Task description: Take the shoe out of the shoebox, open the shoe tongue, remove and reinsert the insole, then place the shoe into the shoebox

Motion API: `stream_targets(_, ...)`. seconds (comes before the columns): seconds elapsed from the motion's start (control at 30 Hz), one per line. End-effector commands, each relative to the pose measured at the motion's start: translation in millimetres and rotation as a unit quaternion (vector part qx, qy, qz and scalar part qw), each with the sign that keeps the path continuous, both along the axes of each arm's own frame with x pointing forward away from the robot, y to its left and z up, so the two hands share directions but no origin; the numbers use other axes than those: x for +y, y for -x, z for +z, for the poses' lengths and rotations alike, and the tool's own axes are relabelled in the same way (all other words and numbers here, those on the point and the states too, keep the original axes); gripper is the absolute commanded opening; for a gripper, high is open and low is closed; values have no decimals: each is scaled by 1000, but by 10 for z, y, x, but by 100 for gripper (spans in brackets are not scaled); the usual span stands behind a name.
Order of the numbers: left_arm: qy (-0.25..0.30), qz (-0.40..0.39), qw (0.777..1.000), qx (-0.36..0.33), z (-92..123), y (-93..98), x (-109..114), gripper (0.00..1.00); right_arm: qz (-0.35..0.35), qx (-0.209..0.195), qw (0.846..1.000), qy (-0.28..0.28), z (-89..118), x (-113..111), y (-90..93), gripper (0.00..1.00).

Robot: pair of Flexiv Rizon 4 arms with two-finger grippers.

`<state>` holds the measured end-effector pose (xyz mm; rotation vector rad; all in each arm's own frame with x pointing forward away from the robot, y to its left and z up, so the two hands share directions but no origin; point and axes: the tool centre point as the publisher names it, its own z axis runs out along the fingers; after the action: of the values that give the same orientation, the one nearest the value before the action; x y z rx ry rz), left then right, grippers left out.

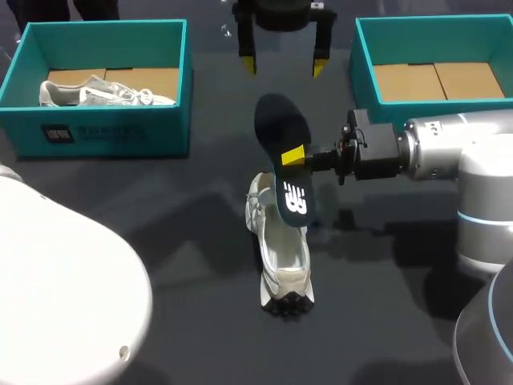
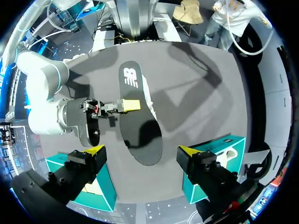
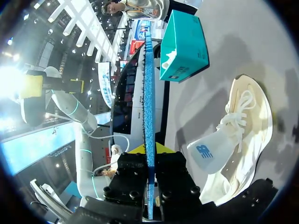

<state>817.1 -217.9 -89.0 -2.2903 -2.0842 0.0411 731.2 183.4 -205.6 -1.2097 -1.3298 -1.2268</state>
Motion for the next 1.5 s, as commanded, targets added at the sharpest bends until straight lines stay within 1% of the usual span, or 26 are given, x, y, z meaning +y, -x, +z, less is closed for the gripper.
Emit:
stream_targets(0.03, -68, -1, 998, -9, -5, 5, -36, 100, -1, 0, 1000, 1, -3, 12, 4, 0)
stream_targets(0.17, -30, -1, 999, -14, -9, 20, -16, 100, -1, 0, 1000, 1, -3, 12, 4, 0)
stream_targets(0.27, 7, 12, 1000, -23, -22, -5, 22, 100, -1, 0, 1000, 1, -3, 12, 4, 0)
stream_targets(0.33, 33, 21, 999, -16, -32, -18, 57, 100, -1, 0, 1000, 1, -3, 12, 4, 0)
stream_targets(0.53, 88, 45, 995, -7, -59, -23, 211, 100, -1, 0, 1000, 1, -3, 12, 4, 0)
stream_targets(0.67, 124, 67, 990, -10, -19, -50, 321, 100, -1, 0, 1000, 1, -3, 12, 4, 0)
stream_targets(0.8, 175, 80, 981, -19, 40, -19, 432, 100, -1, 0, 1000, 1, -3, 12, 4, 0)
stream_targets(1.0, 273, 96, 956, -40, 82, 82, 568, 100, -1, 0, 1000, 1, -3, 12, 4, 0)
stream_targets(1.17, 342, 102, 933, -45, -14, 126, 654, 100, -1, 0, 1000, 1, -3, 12, 4, 0)
stream_targets(1.33, 414, 105, 903, -39, -120, 149, 725, 100, -1, 0, 1000, 1, -3, 12, 4, 0)
stream_targets(1.37, 437, 103, 893, -40, -129, 155, 745, 100, -1, 0, 1000, 1, -3, 12, 4, 0)
stream_targets(1.5, 490, 112, 864, -36, -209, 157, 763, 100, -1, 0, 1000, 1, -3, 12, 4, 0)
